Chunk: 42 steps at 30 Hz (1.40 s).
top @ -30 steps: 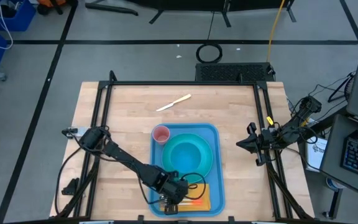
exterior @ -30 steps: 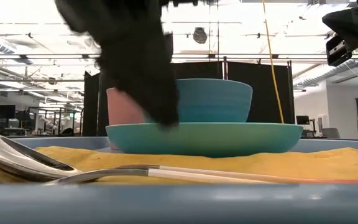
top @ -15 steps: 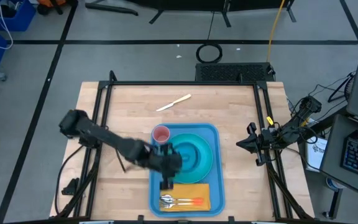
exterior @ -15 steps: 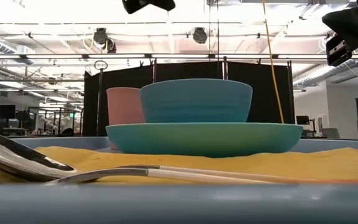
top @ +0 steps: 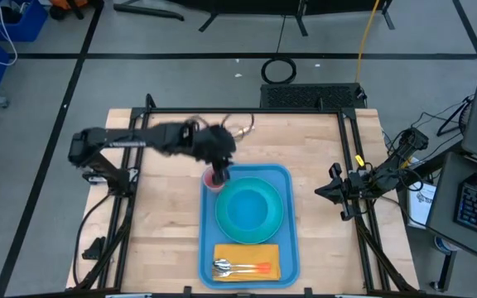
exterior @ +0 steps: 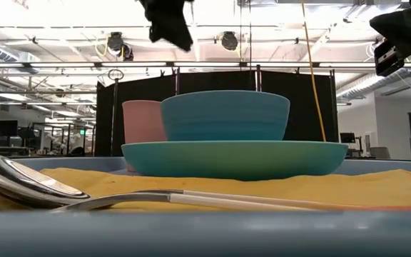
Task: Set up tray
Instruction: Put the yellow table knife on the yellow table napkin to the top of the orange spoon
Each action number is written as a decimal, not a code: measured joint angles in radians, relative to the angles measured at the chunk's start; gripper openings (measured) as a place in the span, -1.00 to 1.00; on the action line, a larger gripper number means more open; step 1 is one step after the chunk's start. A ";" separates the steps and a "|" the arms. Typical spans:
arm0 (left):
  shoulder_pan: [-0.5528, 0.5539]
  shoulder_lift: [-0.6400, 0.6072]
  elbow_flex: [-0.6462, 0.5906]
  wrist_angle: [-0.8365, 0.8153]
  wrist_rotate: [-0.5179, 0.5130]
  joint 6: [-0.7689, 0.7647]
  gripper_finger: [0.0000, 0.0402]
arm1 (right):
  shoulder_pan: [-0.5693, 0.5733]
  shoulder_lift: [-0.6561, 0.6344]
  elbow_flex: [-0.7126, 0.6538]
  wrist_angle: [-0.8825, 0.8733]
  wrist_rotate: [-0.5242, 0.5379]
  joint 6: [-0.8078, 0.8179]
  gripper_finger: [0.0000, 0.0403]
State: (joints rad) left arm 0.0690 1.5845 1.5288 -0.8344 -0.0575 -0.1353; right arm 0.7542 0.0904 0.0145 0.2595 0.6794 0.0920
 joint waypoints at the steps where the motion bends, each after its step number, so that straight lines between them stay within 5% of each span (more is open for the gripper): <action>1: 0.031 0.000 0.000 -0.006 0.017 0.019 -0.47 | 0.000 0.000 0.000 0.001 0.000 0.000 -1.00; 20: 0.414 0.000 0.000 -0.018 0.173 0.306 -0.47 | 0.000 0.000 0.000 0.004 0.000 0.000 -1.00; 42: 0.516 0.269 0.000 -0.004 0.187 0.451 -0.47 | 0.000 0.000 0.000 0.004 0.000 0.000 -1.00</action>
State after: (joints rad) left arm 0.5846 1.8539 1.5291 -0.8381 0.1298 0.3157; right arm 0.7541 0.0902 0.0147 0.2633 0.6796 0.0918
